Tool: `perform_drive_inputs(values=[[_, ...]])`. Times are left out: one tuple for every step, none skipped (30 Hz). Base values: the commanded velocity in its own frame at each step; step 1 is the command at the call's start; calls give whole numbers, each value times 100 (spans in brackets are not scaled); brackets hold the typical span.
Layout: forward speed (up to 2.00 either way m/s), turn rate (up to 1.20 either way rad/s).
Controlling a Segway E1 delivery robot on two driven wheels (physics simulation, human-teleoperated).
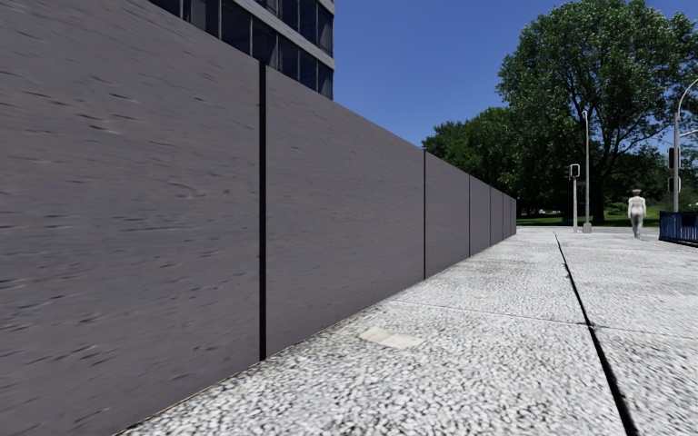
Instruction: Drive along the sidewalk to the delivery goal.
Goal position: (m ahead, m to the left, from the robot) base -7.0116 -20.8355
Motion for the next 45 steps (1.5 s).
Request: perform_drive_inputs(values=[[0, 0], [0, 0], [0, 0], [0, 0], [0, 0], [0, 0], [0, 0], [0, 0], [0, 0], [0, 0], [0, 0], [0, 0], [0, 0], [0, 0], [0, 0], [0, 0], [0, 0], [0, 0], [0, 0], [0, 0], [0, 0], [0, 0], [0, 0], [0, 0], [0, 0], [0, 0], [0, 0], [0, 0], [0, 0], [0, 0], [126, 0], [200, -17], [200, -17], [200, -33], [200, -38], [200, -39], [200, -39], [200, -40], [200, -41], [200, -42], [200, -42], [200, -42], [200, -42], [200, -42], [200, -42]])
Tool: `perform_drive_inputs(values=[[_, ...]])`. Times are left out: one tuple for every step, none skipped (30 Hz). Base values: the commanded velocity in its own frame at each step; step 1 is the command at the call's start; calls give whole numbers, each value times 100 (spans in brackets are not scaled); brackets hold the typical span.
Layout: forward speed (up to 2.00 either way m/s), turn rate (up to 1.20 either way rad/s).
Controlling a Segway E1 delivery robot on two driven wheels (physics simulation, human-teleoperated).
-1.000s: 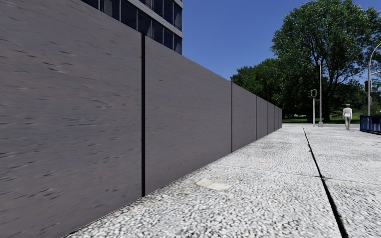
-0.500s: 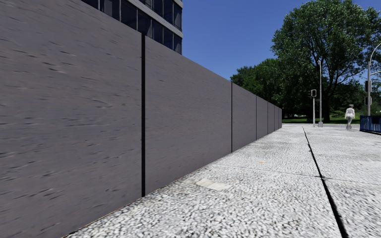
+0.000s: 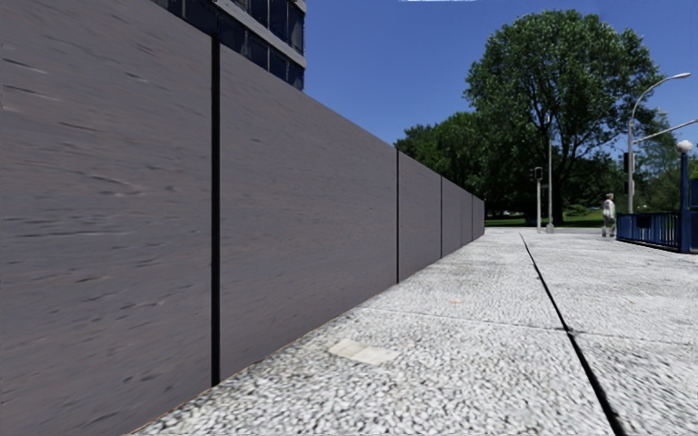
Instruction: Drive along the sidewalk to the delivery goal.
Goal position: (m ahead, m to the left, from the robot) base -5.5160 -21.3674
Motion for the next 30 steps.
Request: perform_drive_inputs(values=[[200, -42], [200, -42], [200, -42], [200, -43], [200, -43], [200, -43], [200, -43], [200, -43], [200, -43], [200, -43], [200, -43], [200, -43], [200, -43], [200, -43], [200, -43], [200, -42], [200, -42], [200, -42], [200, -42], [200, -42], [200, -42], [200, -42], [200, -42], [200, -42], [200, -42], [200, -42], [200, -42], [200, -42], [200, -42], [200, -42]])
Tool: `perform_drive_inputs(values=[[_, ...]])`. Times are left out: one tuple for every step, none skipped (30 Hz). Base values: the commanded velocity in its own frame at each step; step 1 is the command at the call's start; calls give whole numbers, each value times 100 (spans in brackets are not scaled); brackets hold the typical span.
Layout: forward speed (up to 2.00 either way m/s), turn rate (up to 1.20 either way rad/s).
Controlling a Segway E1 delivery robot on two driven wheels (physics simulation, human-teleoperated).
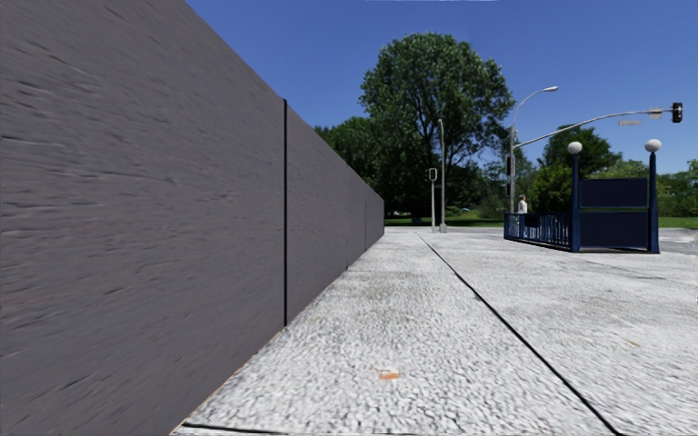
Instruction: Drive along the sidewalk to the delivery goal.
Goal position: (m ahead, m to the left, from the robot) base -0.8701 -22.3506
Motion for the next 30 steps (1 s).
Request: perform_drive_inputs(values=[[200, -42], [200, -42], [200, -42], [200, -42], [200, -42], [200, -42], [200, -42], [200, -42], [200, -42], [200, -42], [200, -42], [200, -42], [200, -42], [200, -42], [200, -42], [200, -42], [200, -42], [200, -42], [200, -42], [200, -42], [200, -42], [200, -42], [200, -42], [200, -41], [200, -41], [200, -28], [200, 0], [200, 0], [200, 0], [200, 0]])
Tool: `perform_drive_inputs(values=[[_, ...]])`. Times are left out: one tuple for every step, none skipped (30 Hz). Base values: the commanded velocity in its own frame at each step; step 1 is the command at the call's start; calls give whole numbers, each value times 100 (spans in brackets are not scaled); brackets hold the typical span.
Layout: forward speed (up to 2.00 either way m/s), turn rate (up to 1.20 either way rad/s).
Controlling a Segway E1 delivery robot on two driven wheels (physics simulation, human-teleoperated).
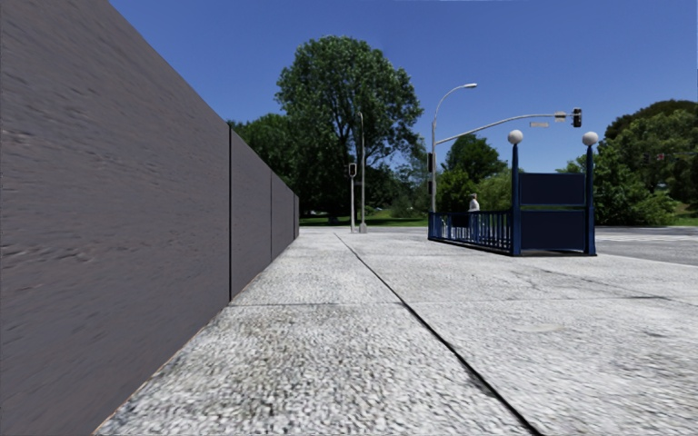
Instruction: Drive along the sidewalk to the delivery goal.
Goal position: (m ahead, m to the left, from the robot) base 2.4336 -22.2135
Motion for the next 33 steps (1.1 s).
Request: perform_drive_inputs(values=[[200, 0], [200, 0], [200, 0], [200, 0], [200, 0], [200, 0], [200, 0], [200, 0], [200, 0], [200, 0], [200, 0], [200, 0], [200, 0], [200, 0], [200, 0], [200, 0], [200, 0], [200, 0], [200, 0], [200, 0], [200, 0], [200, 0], [200, 0], [200, 0], [200, 0], [200, 0], [200, 0], [200, 0], [200, 0], [200, 0], [200, 0], [200, 0], [200, 0]])
